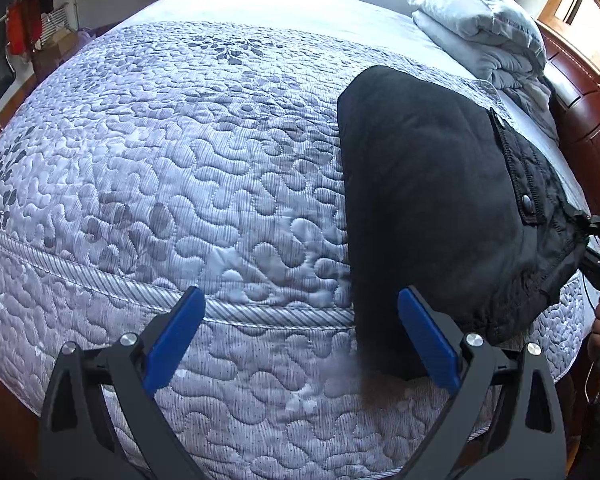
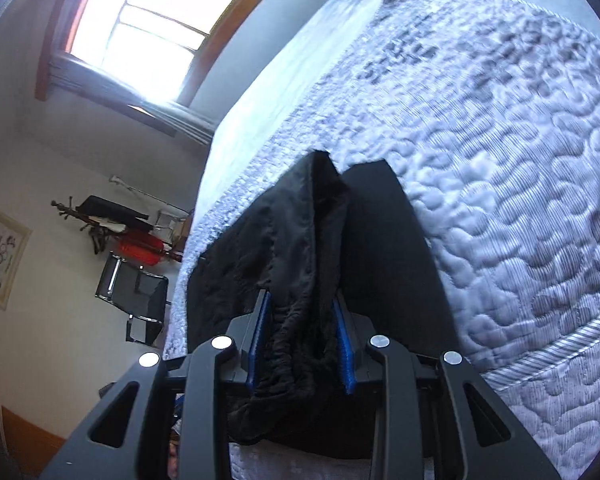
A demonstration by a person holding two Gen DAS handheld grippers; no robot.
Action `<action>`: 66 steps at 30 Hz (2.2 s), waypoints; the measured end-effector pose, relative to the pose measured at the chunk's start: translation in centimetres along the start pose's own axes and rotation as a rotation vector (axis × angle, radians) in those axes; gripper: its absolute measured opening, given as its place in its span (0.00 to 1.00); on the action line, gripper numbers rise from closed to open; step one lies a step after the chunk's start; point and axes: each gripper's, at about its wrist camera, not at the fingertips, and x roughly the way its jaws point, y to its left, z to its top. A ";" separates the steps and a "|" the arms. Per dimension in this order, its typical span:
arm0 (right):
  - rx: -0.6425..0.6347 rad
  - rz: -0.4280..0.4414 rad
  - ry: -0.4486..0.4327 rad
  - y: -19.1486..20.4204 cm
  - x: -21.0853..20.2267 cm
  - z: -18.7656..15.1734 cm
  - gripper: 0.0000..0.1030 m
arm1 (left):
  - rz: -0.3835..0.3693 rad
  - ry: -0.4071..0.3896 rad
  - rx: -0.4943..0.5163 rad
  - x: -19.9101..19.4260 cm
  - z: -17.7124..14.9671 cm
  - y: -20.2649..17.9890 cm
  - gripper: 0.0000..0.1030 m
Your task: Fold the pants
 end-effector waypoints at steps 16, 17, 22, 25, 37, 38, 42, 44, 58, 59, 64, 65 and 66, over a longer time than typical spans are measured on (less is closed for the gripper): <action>0.016 -0.025 0.021 -0.6 -1.6 -2.5 0.65 | -0.004 -0.019 0.011 -0.8 -0.3 -0.7 0.94; 0.016 -0.028 0.032 -0.5 -1.6 -2.9 0.66 | -0.006 -0.023 0.013 -1.0 -0.3 -0.9 0.94; 0.008 -0.032 0.052 -0.5 -0.6 -3.8 0.65 | -0.014 -0.050 0.033 -2.0 -0.1 -1.7 0.94; 0.016 -0.052 0.042 -0.6 0.0 -3.8 0.46 | -0.009 -0.063 0.055 -2.5 0.0 -2.2 0.94; -0.064 -0.064 -0.015 1.9 -1.9 -2.9 0.30 | -0.007 -0.055 0.085 -2.1 0.4 -2.9 0.94; -0.069 -0.067 -0.018 2.2 -2.2 -2.8 0.30 | -0.008 -0.055 0.086 -2.1 0.4 -2.9 0.94; -0.070 -0.084 -0.027 1.8 -3.2 -2.7 0.30 | -0.008 -0.052 0.089 -1.9 0.5 -2.9 0.94; -0.055 -0.088 -0.026 1.2 -3.4 -2.8 0.30 | -0.009 -0.052 0.091 -1.9 0.5 -2.9 0.94; -0.030 -0.092 -0.009 -0.2 -1.9 -3.3 0.30 | -0.001 -0.047 0.101 -1.6 0.7 -2.7 0.94; -0.026 -0.091 -0.007 -0.4 -1.7 -3.3 0.30 | 0.000 -0.046 0.101 -1.6 0.6 -2.8 0.94; -0.011 -0.090 0.001 -1.2 -1.0 -3.4 0.31 | 0.002 -0.043 0.102 -1.4 0.7 -2.7 0.94; -0.011 -0.089 0.004 -1.4 -0.9 -3.4 0.31 | 0.003 -0.041 0.101 -1.4 0.8 -2.7 0.94; -0.009 -0.088 0.008 -1.5 -0.8 -3.5 0.32 | 0.005 -0.039 0.100 -1.3 0.8 -2.6 0.94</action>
